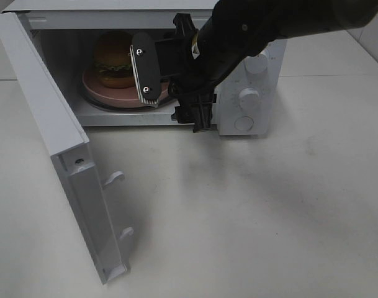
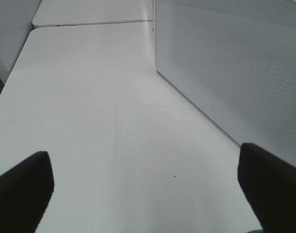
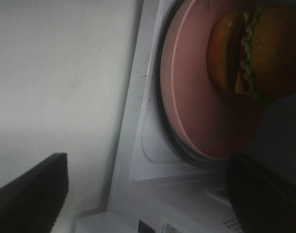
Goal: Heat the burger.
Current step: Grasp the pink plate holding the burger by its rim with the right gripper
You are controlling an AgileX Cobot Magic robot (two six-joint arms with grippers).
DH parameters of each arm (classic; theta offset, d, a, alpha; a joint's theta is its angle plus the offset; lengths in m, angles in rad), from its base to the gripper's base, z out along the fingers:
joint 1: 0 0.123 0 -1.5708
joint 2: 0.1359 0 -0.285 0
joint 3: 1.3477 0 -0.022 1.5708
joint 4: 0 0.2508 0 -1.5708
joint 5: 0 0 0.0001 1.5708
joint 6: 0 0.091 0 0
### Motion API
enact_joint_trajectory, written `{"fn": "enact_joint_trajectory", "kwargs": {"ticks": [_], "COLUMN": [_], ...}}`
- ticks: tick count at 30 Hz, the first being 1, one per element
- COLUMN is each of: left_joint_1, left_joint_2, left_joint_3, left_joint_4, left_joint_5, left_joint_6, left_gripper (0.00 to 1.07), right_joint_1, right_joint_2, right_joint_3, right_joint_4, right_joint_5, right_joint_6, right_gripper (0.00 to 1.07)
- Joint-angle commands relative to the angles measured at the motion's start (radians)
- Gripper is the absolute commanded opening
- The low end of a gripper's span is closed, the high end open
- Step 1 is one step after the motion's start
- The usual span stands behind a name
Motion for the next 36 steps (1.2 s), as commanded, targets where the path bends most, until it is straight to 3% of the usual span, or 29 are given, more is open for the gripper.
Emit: {"fn": "enact_joint_trajectory", "kwargs": {"ticks": [1,20,36], "left_joint_1": [0.001,0.001,0.001], "left_joint_2": [-0.024,-0.024,-0.024], "left_joint_3": [0.002,0.002,0.002], "left_joint_4": [-0.006,-0.006,-0.006], "left_joint_5": [-0.007,-0.007,-0.007], "left_joint_6": [0.000,0.000,0.000], "left_gripper": [0.98,0.98,0.98], "right_joint_1": [0.004,0.004,0.004], "right_joint_2": [0.032,0.298,0.471], "right_joint_3": [-0.036,-0.306,-0.586], "right_joint_4": [-0.007,-0.005,-0.007], "right_joint_5": [-0.012,-0.008,0.169], "right_joint_6": [0.021,0.092,0.094], "right_gripper": [0.85,0.85,0.80]}}
